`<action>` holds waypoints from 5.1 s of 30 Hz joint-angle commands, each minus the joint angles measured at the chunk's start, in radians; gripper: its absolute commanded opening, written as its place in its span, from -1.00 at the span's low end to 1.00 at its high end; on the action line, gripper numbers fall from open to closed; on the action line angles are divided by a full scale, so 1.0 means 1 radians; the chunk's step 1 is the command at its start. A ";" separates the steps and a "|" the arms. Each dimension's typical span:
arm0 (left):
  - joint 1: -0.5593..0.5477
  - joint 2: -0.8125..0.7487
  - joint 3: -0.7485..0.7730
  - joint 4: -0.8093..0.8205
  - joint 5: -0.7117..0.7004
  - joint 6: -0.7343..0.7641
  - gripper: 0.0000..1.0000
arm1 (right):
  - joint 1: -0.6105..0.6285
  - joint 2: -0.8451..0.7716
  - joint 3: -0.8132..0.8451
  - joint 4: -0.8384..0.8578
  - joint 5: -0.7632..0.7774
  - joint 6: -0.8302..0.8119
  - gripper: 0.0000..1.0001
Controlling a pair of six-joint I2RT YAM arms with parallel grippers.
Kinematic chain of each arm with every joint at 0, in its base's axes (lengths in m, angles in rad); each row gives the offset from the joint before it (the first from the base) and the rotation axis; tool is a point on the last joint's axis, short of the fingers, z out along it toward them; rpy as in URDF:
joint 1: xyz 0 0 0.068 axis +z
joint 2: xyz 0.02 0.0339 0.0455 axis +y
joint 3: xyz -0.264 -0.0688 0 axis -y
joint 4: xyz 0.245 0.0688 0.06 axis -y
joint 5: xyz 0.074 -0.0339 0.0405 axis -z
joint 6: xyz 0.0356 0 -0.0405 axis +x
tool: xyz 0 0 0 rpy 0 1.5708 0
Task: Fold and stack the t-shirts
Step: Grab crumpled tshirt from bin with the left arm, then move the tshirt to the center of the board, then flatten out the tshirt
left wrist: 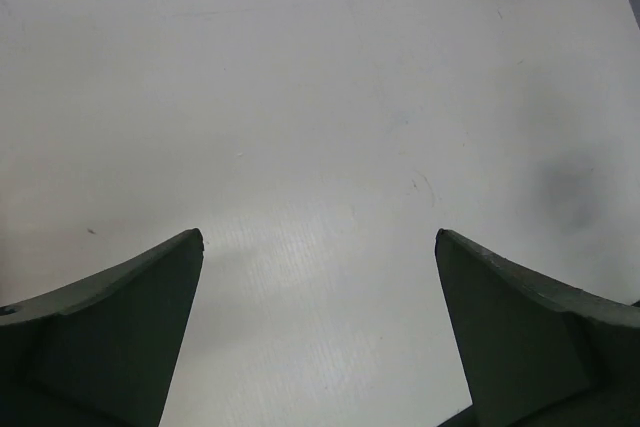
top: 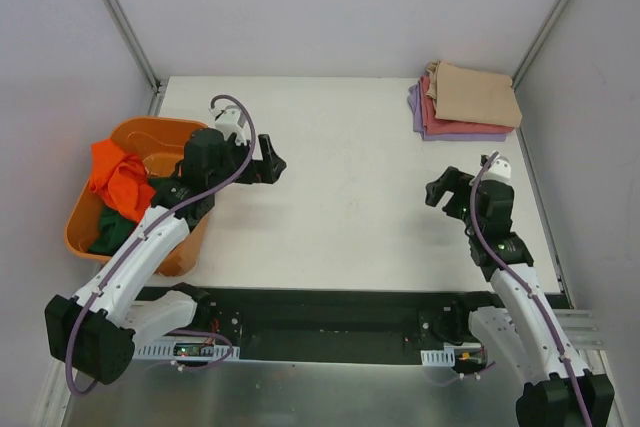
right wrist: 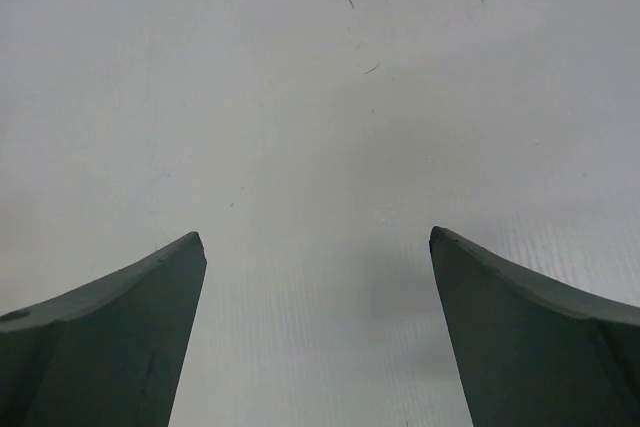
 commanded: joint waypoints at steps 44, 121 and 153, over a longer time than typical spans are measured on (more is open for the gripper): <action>0.754 0.149 0.119 -0.254 -0.496 -0.372 -0.72 | -0.002 0.048 -0.017 0.148 -0.268 -0.063 0.92; -0.039 0.379 0.032 0.036 0.029 -0.219 0.98 | 0.278 0.402 0.233 -0.100 -0.176 -0.209 0.92; -0.039 0.355 -0.072 0.070 -0.077 -0.252 0.98 | 0.635 0.987 0.535 -0.203 0.296 0.083 -0.37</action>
